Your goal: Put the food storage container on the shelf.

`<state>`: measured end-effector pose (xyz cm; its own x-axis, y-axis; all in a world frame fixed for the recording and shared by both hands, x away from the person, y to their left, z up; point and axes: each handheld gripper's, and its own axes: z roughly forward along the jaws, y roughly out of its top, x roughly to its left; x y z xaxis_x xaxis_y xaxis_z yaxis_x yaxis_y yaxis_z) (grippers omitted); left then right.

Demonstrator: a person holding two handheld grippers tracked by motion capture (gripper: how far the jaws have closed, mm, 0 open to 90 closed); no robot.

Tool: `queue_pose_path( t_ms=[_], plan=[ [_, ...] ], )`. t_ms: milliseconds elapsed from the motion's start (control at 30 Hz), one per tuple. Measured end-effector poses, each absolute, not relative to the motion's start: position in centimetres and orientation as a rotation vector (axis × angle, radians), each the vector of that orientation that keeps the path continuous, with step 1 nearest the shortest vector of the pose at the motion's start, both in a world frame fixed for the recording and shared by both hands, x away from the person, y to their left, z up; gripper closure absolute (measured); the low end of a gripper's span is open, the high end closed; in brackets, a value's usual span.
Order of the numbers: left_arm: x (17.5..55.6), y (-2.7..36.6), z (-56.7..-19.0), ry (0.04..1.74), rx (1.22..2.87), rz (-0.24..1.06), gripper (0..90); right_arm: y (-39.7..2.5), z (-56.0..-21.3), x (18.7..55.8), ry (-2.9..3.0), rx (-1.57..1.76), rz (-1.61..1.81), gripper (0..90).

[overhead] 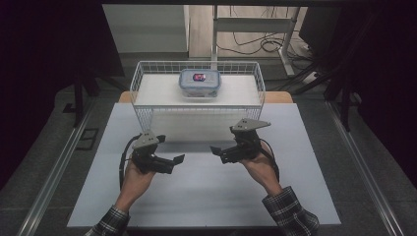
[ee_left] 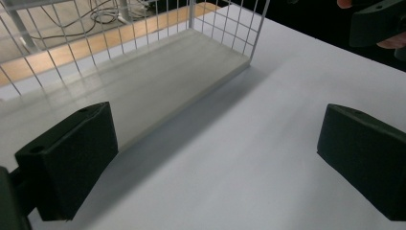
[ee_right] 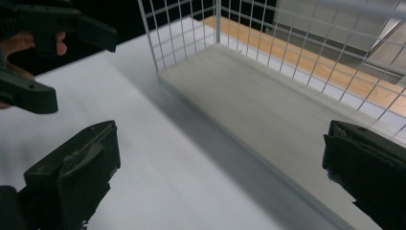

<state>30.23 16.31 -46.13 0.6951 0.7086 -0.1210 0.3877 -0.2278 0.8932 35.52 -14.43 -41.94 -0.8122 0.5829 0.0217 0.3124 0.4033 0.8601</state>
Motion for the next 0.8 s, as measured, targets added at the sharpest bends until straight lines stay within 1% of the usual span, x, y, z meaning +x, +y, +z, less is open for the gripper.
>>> queue_pose_path(
  t_ms=[300,800],
  plan=[
    [28.7,16.8,-48.3,0.889,1.886,0.388,0.0,-14.8,-44.1,33.9,2.400,0.762,1.336,0.0],
    [26.0,18.3,-48.9,0.925,1.875,0.417,0.0,-16.1,-45.1,31.9,2.379,0.777,1.316,0.0]
  ],
)
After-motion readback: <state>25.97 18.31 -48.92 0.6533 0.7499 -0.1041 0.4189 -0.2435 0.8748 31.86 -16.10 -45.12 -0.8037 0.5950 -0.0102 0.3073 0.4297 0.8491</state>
